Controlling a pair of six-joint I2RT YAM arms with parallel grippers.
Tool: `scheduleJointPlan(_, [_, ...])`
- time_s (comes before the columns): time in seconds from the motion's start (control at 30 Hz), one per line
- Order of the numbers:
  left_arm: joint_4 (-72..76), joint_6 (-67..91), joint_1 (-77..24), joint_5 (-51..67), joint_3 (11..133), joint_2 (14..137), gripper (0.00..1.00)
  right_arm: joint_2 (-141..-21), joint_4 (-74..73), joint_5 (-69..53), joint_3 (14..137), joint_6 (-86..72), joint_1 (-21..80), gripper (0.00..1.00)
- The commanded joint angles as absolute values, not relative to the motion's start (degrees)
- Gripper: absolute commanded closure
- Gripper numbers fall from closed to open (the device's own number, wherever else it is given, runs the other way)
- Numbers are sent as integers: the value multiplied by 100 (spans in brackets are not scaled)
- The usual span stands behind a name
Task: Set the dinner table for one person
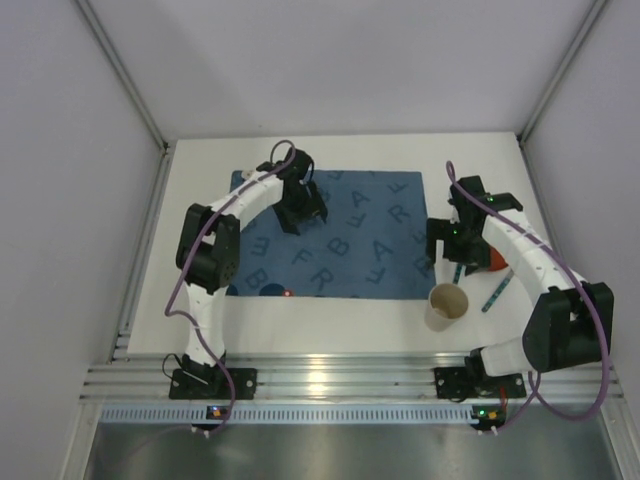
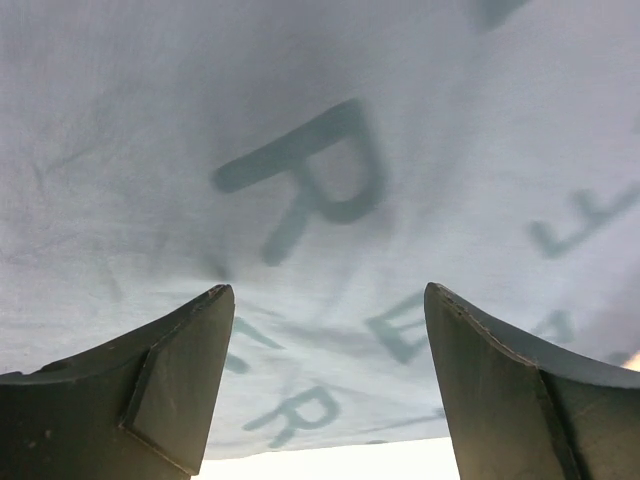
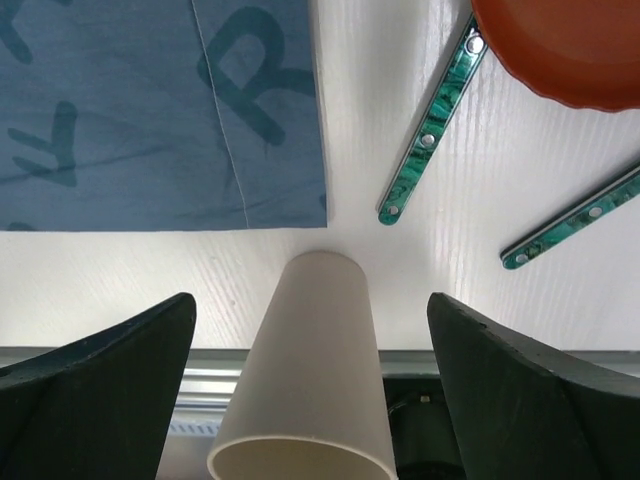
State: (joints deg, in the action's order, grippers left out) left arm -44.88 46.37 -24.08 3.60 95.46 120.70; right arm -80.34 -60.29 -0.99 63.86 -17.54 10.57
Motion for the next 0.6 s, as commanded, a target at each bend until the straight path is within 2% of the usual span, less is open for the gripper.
scheduleJointPlan(0.0, [-4676, 4614, -2382, 439, 10159, 11892, 18, -7928, -6381, -79, 6785, -1714, 1002, 0])
scheduleJointPlan(0.2, [-4799, 4737, -2382, 466, 10573, 11576, 18, -7726, -6574, 122, 7259, -1775, 993, 0])
scheduleJointPlan(0.33, [-4913, 4641, -2382, 116, 10416, 11312, 18, -7471, -6732, 350, 7523, -1889, 993, 0])
scheduleJointPlan(0.47, [-4905, 4509, -2233, -325, 9452, 10847, 17, -7146, -7091, 518, 7629, -2065, 984, 0])
scheduleJointPlan(0.57, [-4563, 4518, -1900, -98, 8756, 10470, 17, -6786, -7285, 527, 7419, -2258, 976, 0])
